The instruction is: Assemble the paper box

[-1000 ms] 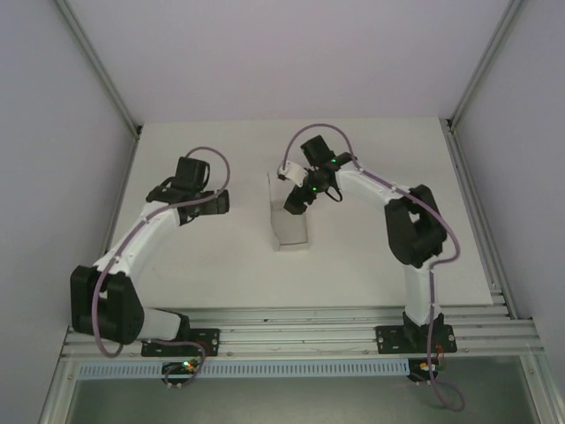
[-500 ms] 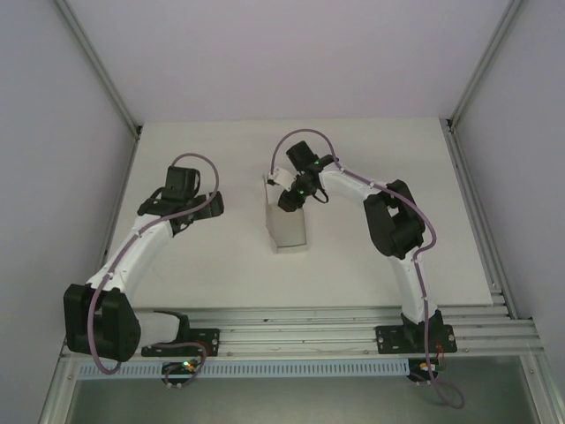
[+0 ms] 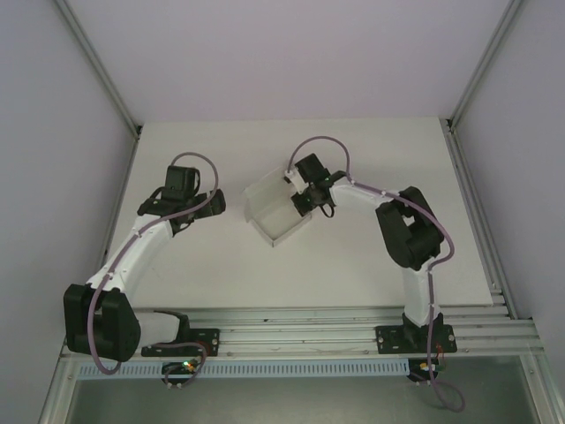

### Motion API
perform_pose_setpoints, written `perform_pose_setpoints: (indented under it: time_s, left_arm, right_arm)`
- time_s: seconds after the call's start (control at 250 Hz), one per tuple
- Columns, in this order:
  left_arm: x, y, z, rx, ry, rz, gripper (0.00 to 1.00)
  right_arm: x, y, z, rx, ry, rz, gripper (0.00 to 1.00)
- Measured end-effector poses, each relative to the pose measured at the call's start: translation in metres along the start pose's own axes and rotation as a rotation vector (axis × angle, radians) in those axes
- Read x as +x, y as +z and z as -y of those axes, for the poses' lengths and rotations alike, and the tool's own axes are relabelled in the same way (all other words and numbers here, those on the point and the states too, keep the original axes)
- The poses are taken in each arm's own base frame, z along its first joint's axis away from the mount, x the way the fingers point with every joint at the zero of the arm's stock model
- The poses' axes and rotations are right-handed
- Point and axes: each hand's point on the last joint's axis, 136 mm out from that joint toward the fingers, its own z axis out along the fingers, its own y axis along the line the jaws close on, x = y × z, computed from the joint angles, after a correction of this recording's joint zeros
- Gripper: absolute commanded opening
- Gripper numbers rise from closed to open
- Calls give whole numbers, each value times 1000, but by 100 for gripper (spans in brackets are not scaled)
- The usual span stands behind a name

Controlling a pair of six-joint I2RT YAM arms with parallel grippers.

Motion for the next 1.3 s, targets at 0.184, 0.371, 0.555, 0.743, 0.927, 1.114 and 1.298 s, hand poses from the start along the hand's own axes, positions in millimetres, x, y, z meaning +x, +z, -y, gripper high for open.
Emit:
perform_pose_setpoints:
  time_s: [0.184,0.371,0.555,0.743,0.927,1.114,1.298]
  left_arm:
    - [-6,0,8,39,-16,23,100]
    - [-7,2,25,119,11,19,100]
    - [7,7,65,251,162,-37,100]
    - [9,-1,111,389,365,-44,100]
    - [-8,-5,140,490,507,-28,95]
    - [4,8,153,572,618,-86,86]
    - [13,21,157,599,674,-149,75]
  right_arm:
    - [39,-29,23,266,306,-60,0]
    - [69,-45,9,373,496,-71,5]
    - [77,-59,1,381,573,-46,43]
    - [58,-96,10,344,522,78,83]
    - [29,-133,13,219,277,254,97]
    - [-2,-144,36,101,103,311,94]
    - [-26,-136,39,8,-46,320,88]
